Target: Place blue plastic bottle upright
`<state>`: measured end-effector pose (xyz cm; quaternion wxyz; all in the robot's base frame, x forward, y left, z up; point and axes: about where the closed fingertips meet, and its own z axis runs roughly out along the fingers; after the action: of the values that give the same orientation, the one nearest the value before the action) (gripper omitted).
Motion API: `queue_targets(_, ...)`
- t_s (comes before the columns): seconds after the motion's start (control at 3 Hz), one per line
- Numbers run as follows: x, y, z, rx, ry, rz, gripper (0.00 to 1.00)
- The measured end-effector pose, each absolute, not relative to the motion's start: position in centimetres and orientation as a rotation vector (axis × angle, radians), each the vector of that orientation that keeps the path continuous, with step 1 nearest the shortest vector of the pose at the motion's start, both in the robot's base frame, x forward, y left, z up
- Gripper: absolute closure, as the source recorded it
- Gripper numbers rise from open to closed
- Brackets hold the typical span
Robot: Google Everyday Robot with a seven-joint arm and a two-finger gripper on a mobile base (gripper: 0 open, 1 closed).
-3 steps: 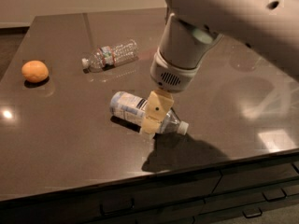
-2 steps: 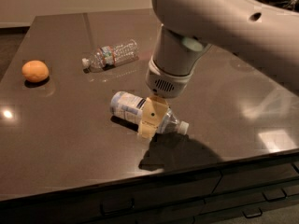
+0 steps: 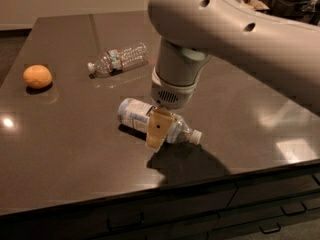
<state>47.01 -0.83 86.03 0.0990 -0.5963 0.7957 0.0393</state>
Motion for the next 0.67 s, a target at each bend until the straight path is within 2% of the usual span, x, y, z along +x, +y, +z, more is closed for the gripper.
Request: queue_targets(0.67,47.11,-0.11,85.54,-1.800,2.360,0.129,0.64)
